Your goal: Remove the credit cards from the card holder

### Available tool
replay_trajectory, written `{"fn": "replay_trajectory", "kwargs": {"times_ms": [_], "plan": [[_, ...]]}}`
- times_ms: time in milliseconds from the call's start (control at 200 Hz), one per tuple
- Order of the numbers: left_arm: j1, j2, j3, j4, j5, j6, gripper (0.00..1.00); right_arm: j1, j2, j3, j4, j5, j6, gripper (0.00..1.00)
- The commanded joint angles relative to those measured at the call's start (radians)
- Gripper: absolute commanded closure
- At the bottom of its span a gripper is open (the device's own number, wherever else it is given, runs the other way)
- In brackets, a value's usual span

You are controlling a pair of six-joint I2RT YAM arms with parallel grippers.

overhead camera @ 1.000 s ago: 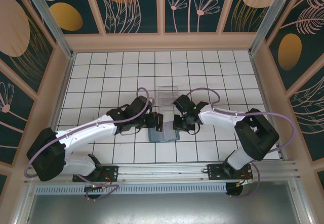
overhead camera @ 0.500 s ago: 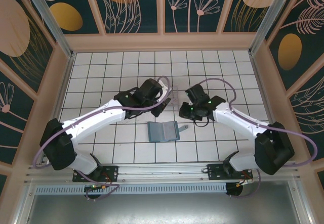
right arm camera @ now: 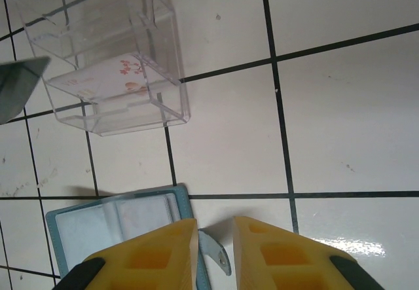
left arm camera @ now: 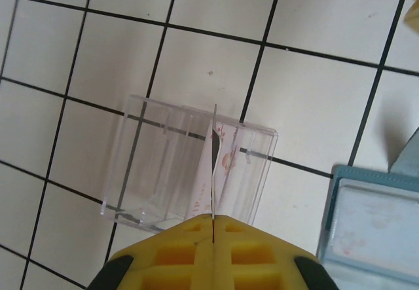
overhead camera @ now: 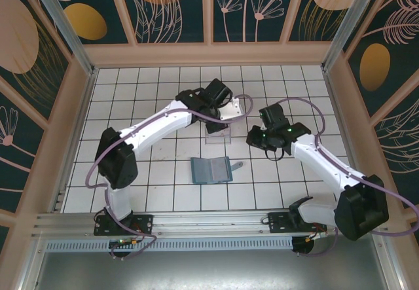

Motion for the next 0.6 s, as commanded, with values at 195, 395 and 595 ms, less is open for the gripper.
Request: {"fn": "replay_trajectory", "kwargs": {"times_ms": [195,395,595], "plan": [[0.067,0.186,0.271,-0.265,0.064,0.231,1.0,-0.024,-0.014,-0.027,-0.023,-0.015,-0.029,0.78],[0.091,0.305,0.472,-0.395,0.123,0.29,1.0,-0.046,-0.009,-0.024,-0.023,-0.021,-0.037,0.78],[0.093,0.375,0.528,-0.452,0.09,0.322,1.0,-0.052,0.001,-0.023,-0.014,-0.027,-0.033,0.78]]}}
